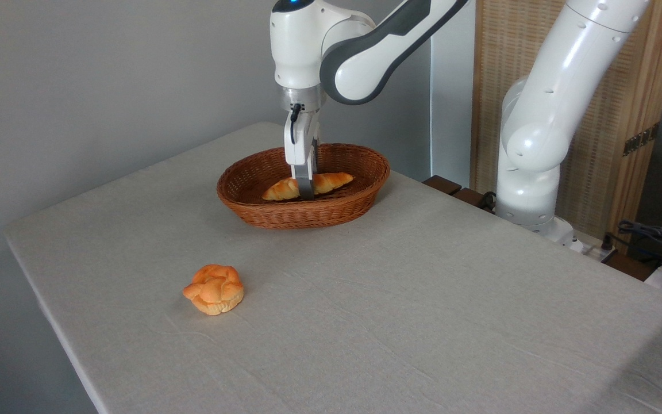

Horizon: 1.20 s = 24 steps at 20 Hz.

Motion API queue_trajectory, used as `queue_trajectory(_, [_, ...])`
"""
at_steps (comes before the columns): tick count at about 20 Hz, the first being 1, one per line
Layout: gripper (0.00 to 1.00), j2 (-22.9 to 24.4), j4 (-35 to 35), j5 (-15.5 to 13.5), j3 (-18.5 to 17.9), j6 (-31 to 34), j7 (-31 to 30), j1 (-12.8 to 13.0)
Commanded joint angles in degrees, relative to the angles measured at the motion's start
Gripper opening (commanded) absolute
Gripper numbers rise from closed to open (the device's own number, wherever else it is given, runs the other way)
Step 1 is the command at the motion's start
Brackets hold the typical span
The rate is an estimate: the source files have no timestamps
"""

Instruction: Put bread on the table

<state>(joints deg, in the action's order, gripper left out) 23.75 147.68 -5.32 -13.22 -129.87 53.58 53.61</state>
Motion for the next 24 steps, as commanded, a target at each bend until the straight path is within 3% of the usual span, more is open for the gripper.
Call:
queue_trajectory(1, [0.24,0.0,0.6,0.0,-1.1,-1.3,0.3,0.5])
queue_trajectory(10, [0.18,0.7,-0.7,-0.2,-1.6,-0.7,0.0,0.4])
queue_trajectory(11, [0.18,0.9,-1.3,-0.7,-2.3,-0.6,-0.2,0.5])
queue_trajectory(13, [0.18,0.9,-5.6,-4.8,-3.4,4.2,-0.2,0.9])
queue_trajectory(15, [0.18,1.0,-10.4,-8.3,-5.7,12.1,-0.2,1.4])
queue_trajectory(17, [0.18,1.2,-13.2,-10.0,-6.2,17.0,-0.1,1.2])
queue_trajectory(21, [0.20,2.2,-20.7,-9.6,-12.3,22.3,0.0,1.1])
queue_trajectory(24, [0.22,1.3,-23.5,-8.7,-16.4,21.6,1.7,-3.1])
